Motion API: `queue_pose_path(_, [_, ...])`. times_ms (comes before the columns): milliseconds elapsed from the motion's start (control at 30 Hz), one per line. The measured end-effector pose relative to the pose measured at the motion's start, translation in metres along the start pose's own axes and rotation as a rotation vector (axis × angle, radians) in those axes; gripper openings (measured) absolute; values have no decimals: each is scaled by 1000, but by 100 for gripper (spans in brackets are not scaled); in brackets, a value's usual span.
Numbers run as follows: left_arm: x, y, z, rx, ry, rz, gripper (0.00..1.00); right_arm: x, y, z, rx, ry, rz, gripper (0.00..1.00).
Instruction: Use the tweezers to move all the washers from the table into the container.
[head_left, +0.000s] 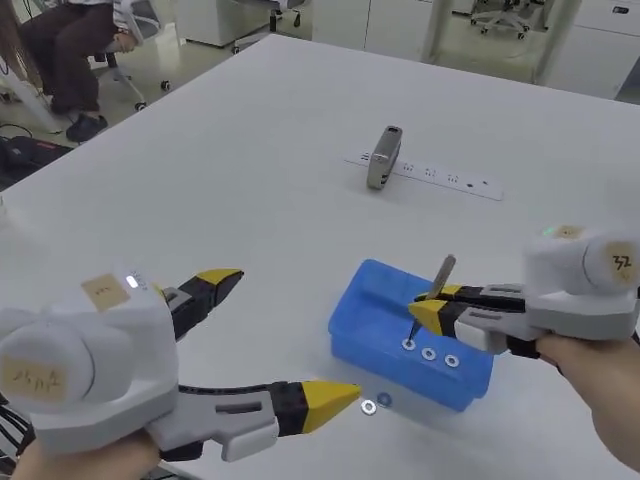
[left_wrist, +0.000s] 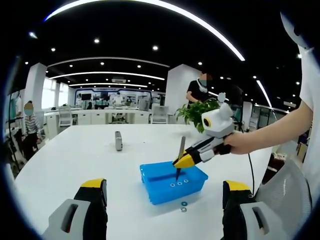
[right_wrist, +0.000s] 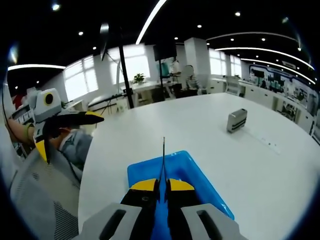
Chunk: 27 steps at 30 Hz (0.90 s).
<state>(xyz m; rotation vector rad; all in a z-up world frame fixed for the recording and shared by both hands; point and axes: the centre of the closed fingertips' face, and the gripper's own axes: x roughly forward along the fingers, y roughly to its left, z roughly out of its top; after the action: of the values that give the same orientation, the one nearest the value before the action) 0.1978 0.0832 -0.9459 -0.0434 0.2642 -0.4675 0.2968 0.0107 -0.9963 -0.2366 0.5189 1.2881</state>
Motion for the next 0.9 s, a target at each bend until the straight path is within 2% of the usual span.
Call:
queue_pose_path(500, [0,1,-1,1,2,3,99,-15,27,27,-17,-92,23,4])
queue_pose_path(700, [0,1,-1,5,5,1,99,-19,35,29,-5,-109,35,4])
queue_pose_path(900, [0,1,-1,4,4,-2,99,-19,41,21,6,-100,49,4])
